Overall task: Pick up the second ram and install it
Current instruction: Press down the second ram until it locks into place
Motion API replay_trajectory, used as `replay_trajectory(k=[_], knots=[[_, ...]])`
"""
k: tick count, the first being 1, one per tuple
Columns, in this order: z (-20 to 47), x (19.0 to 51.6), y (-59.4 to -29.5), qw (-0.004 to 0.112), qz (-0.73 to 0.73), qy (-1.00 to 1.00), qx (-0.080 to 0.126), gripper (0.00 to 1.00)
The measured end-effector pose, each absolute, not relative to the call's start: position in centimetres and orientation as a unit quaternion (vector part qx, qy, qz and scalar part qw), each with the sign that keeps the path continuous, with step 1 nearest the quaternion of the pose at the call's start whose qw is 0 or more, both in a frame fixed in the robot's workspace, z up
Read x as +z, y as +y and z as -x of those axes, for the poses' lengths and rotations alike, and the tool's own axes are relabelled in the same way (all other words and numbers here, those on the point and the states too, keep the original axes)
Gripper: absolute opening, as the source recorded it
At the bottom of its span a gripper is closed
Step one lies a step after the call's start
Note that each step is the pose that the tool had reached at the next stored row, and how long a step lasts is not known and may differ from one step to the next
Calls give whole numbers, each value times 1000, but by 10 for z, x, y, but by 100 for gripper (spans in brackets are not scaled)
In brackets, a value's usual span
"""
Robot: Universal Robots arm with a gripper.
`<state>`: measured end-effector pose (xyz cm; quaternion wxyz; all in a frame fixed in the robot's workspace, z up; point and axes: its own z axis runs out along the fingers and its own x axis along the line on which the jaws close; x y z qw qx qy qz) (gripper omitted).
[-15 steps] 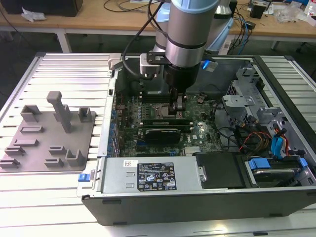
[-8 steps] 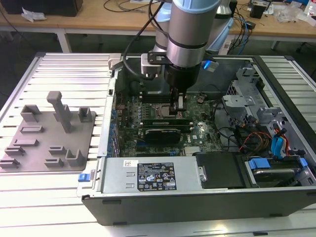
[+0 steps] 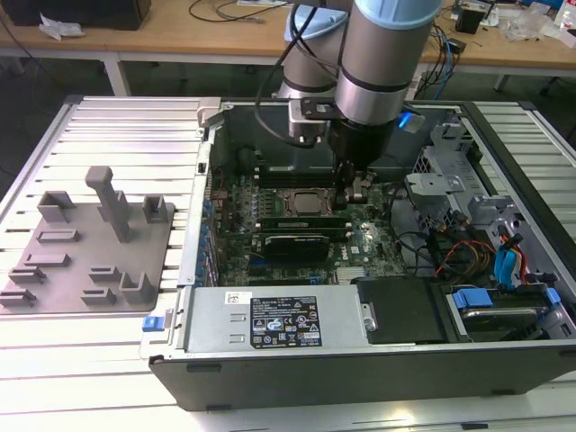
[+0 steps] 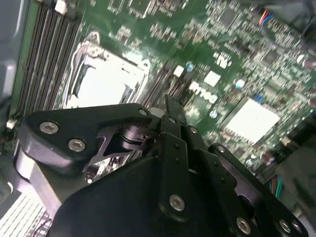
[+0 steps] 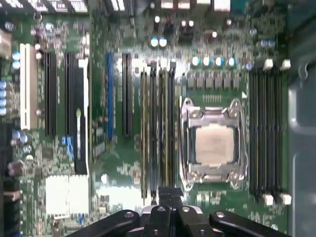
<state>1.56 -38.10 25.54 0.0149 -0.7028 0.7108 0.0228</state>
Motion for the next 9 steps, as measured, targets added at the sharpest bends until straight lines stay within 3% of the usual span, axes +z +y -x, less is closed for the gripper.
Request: replay_trajectory(k=[4, 9], knots=[[-19, 239, -379, 12, 703, 711, 25, 8], [-20, 252, -373, 10, 703, 711, 28, 8]])
